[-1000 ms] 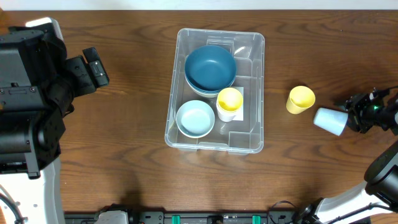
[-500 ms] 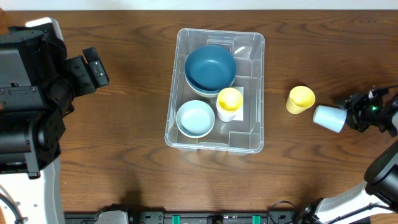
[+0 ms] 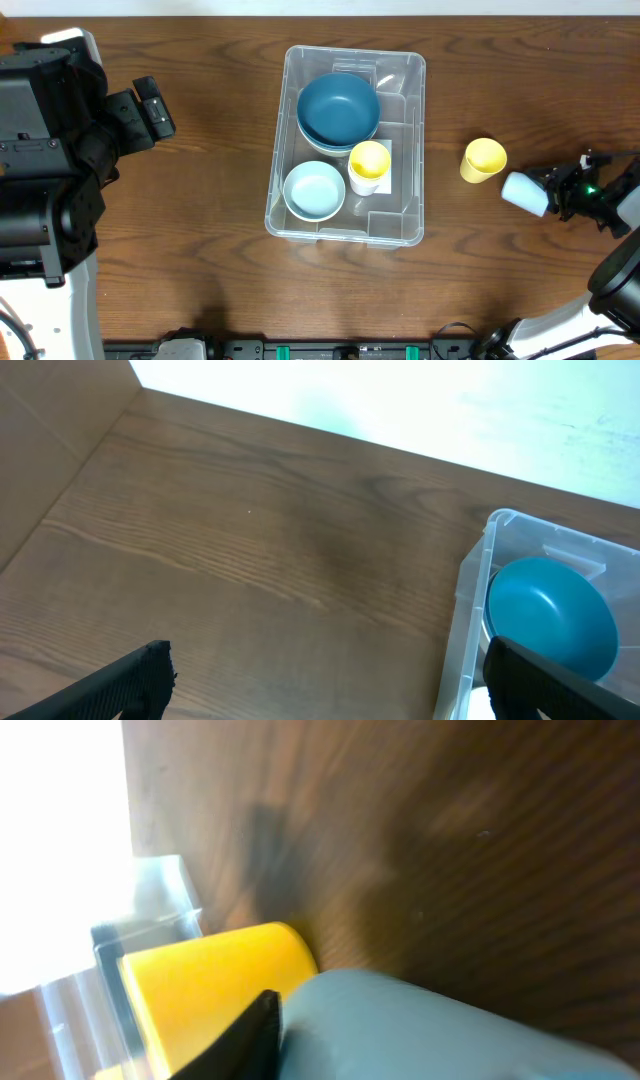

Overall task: Pack container
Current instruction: 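Carry the light-blue cup into the container and drop it on the cups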

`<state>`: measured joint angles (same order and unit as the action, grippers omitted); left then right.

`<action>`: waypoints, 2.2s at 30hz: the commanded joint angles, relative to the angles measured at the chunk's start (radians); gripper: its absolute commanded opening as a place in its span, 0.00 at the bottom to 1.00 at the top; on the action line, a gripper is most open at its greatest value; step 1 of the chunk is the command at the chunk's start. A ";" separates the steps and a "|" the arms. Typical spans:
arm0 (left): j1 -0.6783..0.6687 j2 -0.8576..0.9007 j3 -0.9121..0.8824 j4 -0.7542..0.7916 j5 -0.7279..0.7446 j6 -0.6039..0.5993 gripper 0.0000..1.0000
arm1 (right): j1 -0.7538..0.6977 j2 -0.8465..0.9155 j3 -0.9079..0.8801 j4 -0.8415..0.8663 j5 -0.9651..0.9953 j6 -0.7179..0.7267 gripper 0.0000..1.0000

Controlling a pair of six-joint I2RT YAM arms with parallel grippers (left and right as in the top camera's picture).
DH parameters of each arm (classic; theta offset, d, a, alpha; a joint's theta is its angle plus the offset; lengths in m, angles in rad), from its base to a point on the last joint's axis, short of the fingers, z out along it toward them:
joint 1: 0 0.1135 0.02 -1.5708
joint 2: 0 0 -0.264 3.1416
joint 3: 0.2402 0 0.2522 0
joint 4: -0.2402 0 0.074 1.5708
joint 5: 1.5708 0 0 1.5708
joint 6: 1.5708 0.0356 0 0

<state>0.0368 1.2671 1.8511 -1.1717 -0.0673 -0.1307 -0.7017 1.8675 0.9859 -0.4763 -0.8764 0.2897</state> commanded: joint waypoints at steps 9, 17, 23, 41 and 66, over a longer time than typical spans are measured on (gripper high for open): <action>0.003 0.000 0.002 -0.002 -0.012 -0.002 0.98 | 0.006 -0.138 -0.003 0.001 -0.042 0.039 0.11; 0.003 0.000 0.002 -0.002 -0.012 -0.002 0.98 | 0.231 -0.483 0.116 -0.205 0.248 0.030 0.02; 0.003 0.000 0.002 -0.002 -0.012 -0.002 0.98 | 0.587 -0.608 0.360 -0.390 0.446 -0.014 0.02; 0.003 0.000 0.002 -0.002 -0.012 -0.002 0.98 | 1.229 -0.260 0.486 -0.388 0.746 0.067 0.01; 0.003 0.000 0.002 -0.002 -0.012 -0.002 0.98 | 0.800 -0.470 0.513 -0.550 0.776 0.106 0.73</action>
<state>0.0368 1.2671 1.8511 -1.1713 -0.0673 -0.1307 0.2123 1.4036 1.4872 -0.9970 -0.1146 0.3790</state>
